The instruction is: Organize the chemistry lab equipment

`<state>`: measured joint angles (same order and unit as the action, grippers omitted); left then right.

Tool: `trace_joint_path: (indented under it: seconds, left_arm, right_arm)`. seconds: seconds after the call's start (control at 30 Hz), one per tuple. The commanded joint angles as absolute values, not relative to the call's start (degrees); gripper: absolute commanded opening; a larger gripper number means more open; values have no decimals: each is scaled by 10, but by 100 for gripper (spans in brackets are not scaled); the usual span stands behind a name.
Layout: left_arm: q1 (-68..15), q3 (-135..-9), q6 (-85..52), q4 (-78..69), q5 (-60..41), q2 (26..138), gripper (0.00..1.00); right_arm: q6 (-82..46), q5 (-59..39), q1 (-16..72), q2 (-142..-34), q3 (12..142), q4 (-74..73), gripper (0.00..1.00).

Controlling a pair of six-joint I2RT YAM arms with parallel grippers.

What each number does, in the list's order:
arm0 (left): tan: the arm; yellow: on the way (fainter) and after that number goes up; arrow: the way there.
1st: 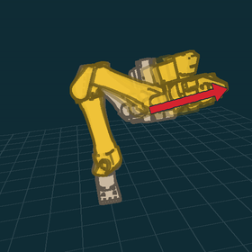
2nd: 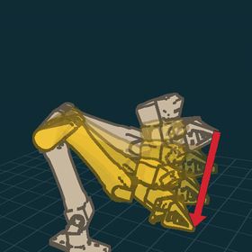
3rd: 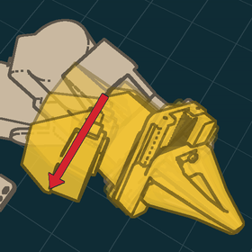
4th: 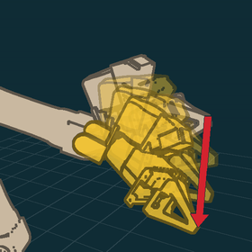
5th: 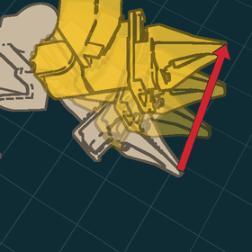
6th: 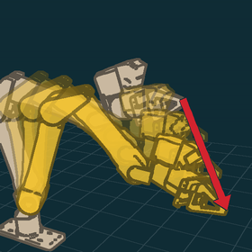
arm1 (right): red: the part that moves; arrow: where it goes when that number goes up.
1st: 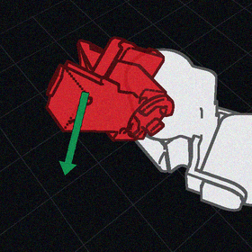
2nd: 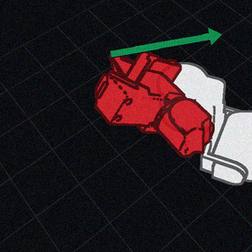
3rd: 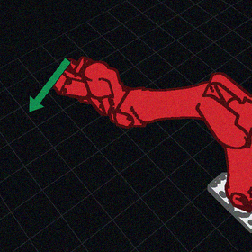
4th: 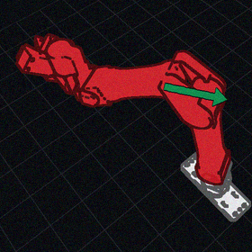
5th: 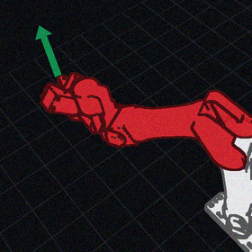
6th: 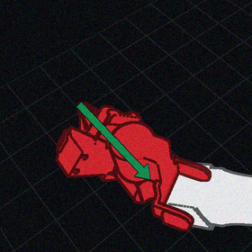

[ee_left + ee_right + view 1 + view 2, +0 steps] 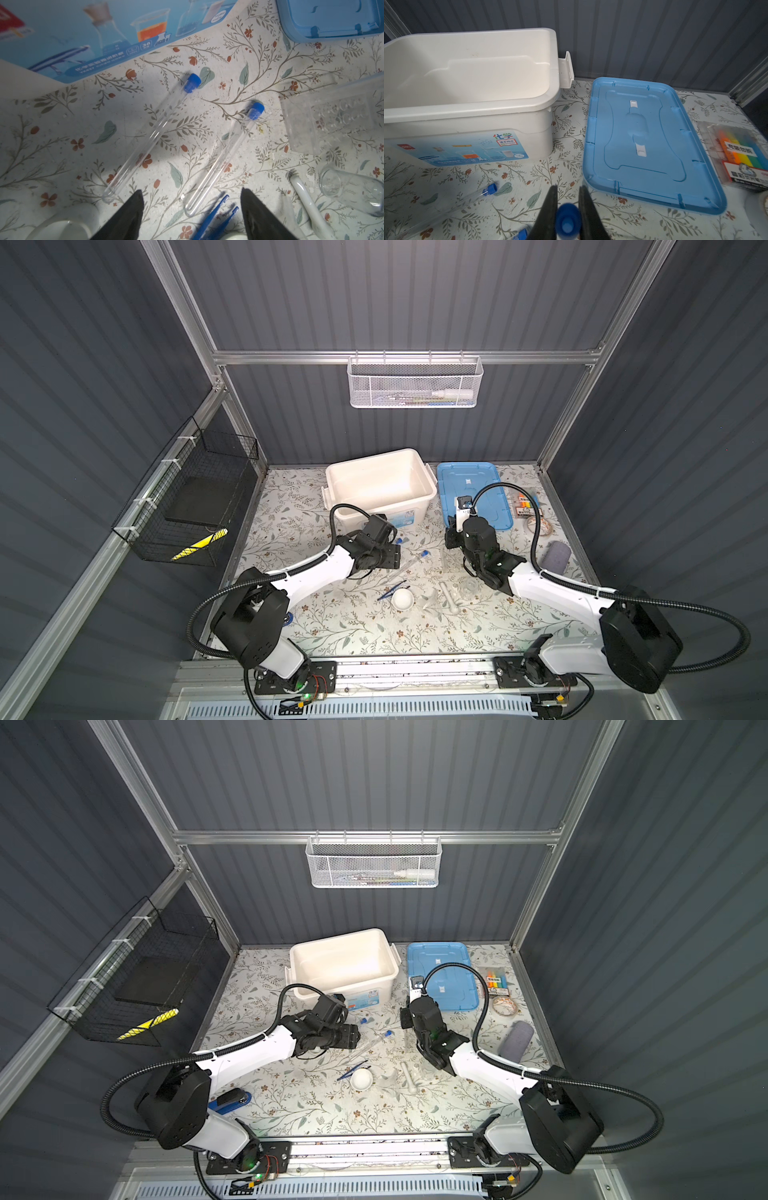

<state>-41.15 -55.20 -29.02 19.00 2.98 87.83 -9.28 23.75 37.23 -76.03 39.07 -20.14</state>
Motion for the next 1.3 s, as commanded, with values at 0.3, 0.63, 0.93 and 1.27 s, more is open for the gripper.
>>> trace_joint_path:
  seconds: [0.3, 0.63, 0.93, 1.27]
  left_arm:
    - [-409, -541, -296, 180, 32, 860, 76]
    - [-408, -533, -298, 176, 33, 859, 75]
    - [-409, -528, -298, 173, 34, 858, 75]
    - [-408, -530, -296, 180, 41, 859, 75]
  right_arm:
    - [-87, 231, 383, -728, 361, -180, 18]
    - [-84, 225, 391, -715, 352, -165, 22]
    - [-83, 230, 399, -704, 345, -153, 24]
    - [-94, 217, 402, -688, 338, -130, 26]
